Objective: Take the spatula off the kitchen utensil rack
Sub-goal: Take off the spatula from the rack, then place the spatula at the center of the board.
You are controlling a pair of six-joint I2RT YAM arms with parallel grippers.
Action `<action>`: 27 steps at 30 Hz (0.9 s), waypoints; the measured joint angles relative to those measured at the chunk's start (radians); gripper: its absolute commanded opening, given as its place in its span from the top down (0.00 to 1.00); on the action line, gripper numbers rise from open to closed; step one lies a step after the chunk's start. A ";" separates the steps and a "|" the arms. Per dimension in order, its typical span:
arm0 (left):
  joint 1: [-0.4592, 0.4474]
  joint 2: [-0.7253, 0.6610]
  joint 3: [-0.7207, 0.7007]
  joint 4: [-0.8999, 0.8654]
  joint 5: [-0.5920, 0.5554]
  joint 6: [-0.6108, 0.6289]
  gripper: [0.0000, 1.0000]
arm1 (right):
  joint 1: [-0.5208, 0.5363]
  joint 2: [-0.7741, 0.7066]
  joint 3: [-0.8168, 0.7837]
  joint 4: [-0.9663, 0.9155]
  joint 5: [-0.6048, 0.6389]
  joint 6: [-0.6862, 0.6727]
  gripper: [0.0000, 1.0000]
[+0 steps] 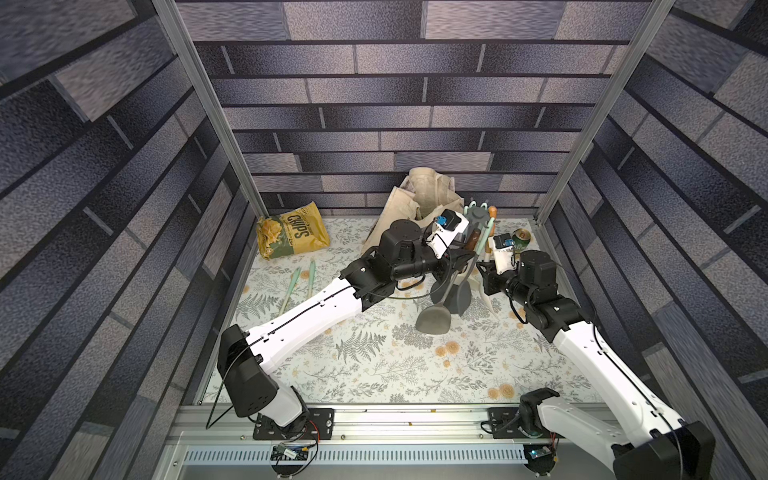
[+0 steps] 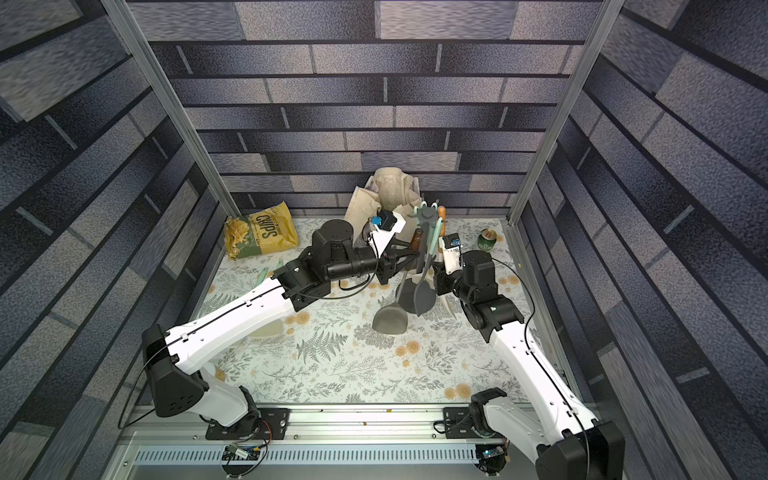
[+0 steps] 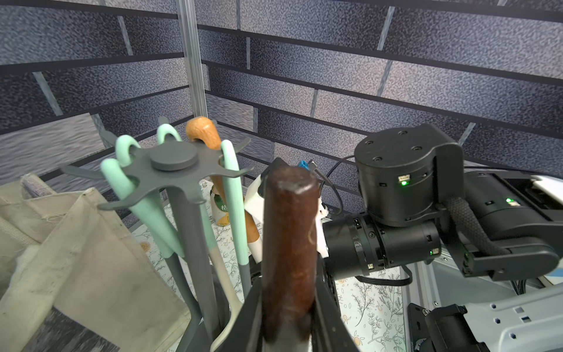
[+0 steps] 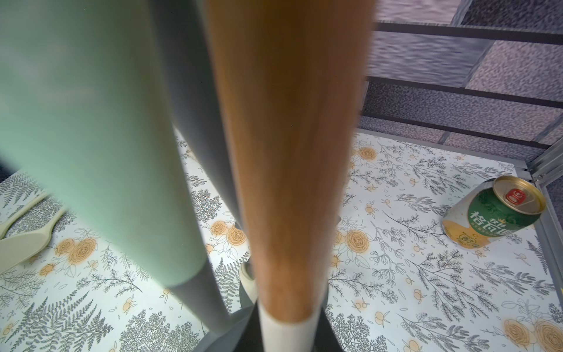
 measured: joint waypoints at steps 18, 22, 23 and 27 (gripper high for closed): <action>0.334 -0.077 0.009 -0.304 0.210 -0.045 1.00 | 0.000 0.002 0.000 0.002 -0.004 0.000 0.90; 0.399 -0.087 0.009 -0.351 0.245 -0.046 1.00 | 0.000 0.004 0.000 0.006 -0.004 0.001 0.90; 0.417 -0.092 0.009 -0.362 0.255 -0.047 1.00 | 0.000 0.004 0.000 0.007 -0.004 0.001 0.90; 0.473 -0.119 0.006 -0.385 0.264 -0.045 1.00 | 0.000 0.005 0.000 0.007 -0.004 0.001 0.90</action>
